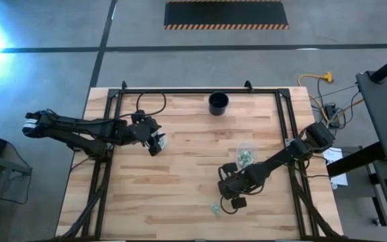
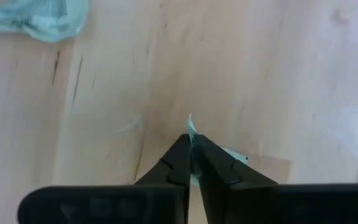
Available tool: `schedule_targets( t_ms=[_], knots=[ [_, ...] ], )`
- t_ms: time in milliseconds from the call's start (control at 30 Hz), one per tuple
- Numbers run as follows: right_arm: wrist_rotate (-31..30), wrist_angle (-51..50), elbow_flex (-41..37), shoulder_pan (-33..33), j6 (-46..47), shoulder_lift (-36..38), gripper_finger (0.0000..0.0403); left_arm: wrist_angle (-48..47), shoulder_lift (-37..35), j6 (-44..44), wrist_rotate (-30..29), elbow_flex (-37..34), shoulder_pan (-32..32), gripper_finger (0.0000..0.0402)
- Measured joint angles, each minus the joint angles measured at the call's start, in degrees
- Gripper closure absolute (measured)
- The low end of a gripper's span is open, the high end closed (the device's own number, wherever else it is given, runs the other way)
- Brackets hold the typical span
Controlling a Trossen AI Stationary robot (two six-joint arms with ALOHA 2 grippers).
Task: Pick and place items into bin
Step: Put the white sweetener packet into the right transparent bin
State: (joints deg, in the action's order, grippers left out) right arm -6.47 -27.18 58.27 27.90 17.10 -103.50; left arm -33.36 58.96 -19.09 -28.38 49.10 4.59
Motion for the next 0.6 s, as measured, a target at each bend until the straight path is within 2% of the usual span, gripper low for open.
schedule_targets(
  t_ms=[367, 600],
  knots=[
    [-5.1, -13.7, 8.5, 0.0, 2.2, 0.8, 0.0394, 0.1, 0.0, 1.5, 0.0, 0.0, 0.0, 0.0248],
    [-9.9, -23.6, 9.2, -0.3, 6.1, 4.5, 0.0394, 1.5, 0.0, 1.9, 0.0, 0.0, 0.0, 0.0248]
  ],
)
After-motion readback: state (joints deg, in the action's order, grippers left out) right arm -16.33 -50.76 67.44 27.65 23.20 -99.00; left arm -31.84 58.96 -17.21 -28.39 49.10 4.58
